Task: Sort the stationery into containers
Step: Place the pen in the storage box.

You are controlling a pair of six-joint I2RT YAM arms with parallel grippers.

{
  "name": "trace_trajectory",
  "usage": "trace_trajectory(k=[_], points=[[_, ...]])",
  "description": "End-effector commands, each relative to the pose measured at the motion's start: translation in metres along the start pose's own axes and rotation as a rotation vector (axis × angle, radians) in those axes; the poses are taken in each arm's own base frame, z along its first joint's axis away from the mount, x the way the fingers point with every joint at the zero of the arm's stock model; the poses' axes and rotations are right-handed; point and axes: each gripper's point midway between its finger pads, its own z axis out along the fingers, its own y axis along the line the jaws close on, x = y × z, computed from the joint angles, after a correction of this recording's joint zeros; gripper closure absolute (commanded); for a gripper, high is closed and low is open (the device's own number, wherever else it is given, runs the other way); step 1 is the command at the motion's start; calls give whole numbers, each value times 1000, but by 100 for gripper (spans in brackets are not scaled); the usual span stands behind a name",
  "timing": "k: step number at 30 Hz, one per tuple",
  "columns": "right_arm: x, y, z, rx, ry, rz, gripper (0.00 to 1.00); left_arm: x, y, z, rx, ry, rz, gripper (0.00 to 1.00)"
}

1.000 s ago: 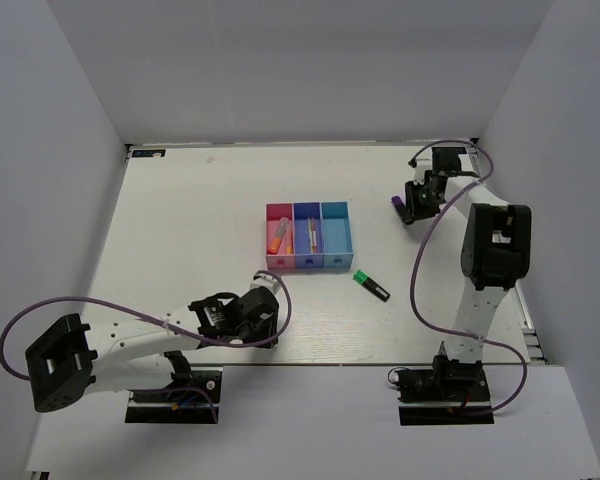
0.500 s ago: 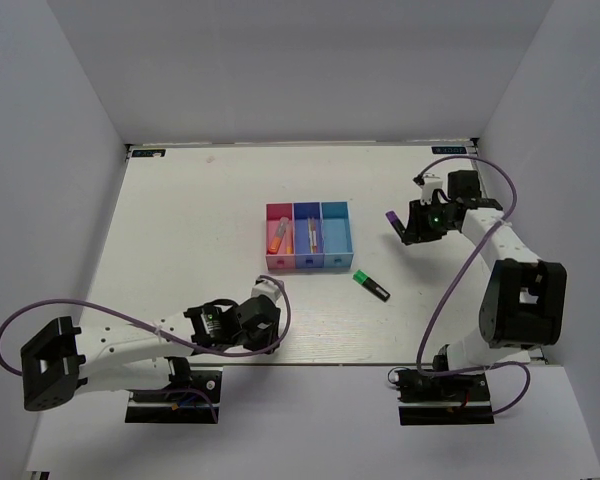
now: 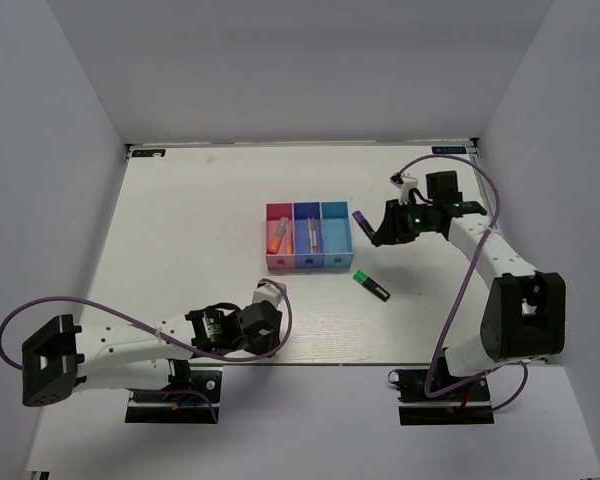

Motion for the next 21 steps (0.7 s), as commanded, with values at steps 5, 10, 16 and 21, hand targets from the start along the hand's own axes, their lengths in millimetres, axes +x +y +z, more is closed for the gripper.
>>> trace_trajectory(k=[5, 10, 16, 21], points=[[-36, 30, 41, -53, -28, -2, 100, -10, -1, -6, -11, -52, -18, 62], [-46, 33, 64, -33, -21, -9, 100, -8, 4, -6, -27, -55, -26, 62], [-54, 31, 85, 32, -8, -24, 94, -5, 9, -7, -32, -60, -38, 62], [-49, 33, 94, 63, 23, -50, 69, -5, 13, -12, -35, -67, -44, 62]])
